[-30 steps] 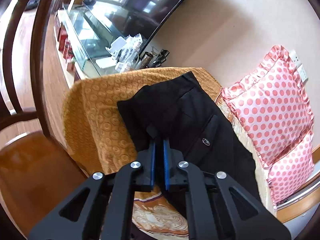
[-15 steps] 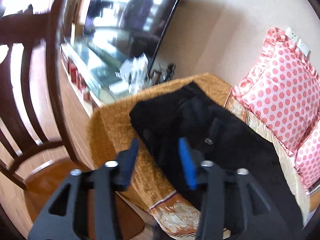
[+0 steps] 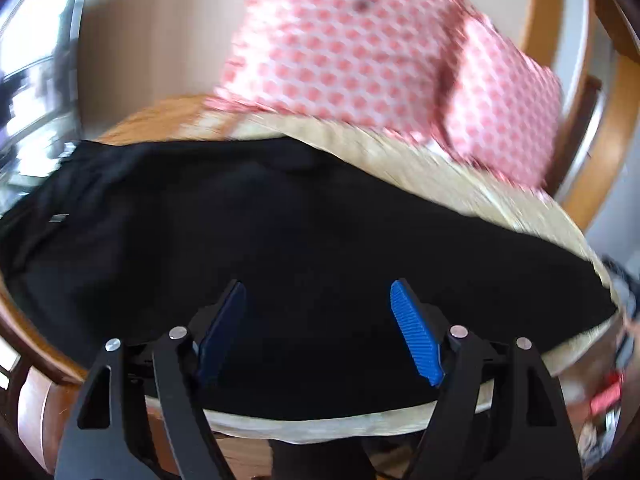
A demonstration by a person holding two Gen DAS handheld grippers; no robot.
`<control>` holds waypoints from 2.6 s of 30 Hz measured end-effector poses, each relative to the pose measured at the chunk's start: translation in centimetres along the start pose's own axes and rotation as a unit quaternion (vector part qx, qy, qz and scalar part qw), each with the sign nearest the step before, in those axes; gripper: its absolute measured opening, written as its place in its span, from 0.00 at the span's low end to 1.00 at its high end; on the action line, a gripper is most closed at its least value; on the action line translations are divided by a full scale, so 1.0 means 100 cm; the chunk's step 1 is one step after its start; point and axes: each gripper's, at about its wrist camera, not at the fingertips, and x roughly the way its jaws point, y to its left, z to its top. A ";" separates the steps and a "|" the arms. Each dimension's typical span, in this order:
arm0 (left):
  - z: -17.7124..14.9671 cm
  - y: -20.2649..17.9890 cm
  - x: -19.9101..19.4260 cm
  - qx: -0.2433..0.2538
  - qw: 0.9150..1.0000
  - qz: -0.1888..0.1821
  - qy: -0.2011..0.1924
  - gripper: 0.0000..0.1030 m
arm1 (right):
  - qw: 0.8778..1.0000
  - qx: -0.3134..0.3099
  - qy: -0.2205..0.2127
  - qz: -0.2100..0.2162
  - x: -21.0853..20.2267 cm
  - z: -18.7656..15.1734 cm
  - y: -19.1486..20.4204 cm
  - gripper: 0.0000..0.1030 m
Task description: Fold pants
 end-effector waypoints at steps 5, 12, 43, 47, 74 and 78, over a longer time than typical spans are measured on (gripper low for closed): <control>-0.008 -0.012 0.016 -0.006 0.999 -0.036 0.014 0.78 | 0.996 0.031 0.082 0.032 0.056 0.019 -0.031 0.45; -0.014 -0.023 0.019 0.011 1.000 -0.028 0.007 0.85 | 0.993 0.026 0.108 0.042 0.074 0.005 -0.040 0.25; -0.020 -0.038 0.035 0.102 0.995 0.000 -0.002 0.97 | 0.977 0.199 0.076 0.001 -0.018 -0.086 -0.098 0.60; -0.021 -0.038 0.034 0.103 0.995 -0.004 -0.004 0.98 | 0.977 0.207 0.055 0.013 -0.027 -0.095 -0.085 0.55; -0.022 -0.041 0.037 0.110 0.994 0.005 -0.001 0.98 | 0.987 0.145 -0.020 0.062 -0.035 -0.100 -0.051 0.53; -0.022 -0.041 0.038 0.110 0.994 0.002 -0.001 0.98 | 0.972 0.214 -0.029 0.095 -0.033 -0.103 -0.065 0.51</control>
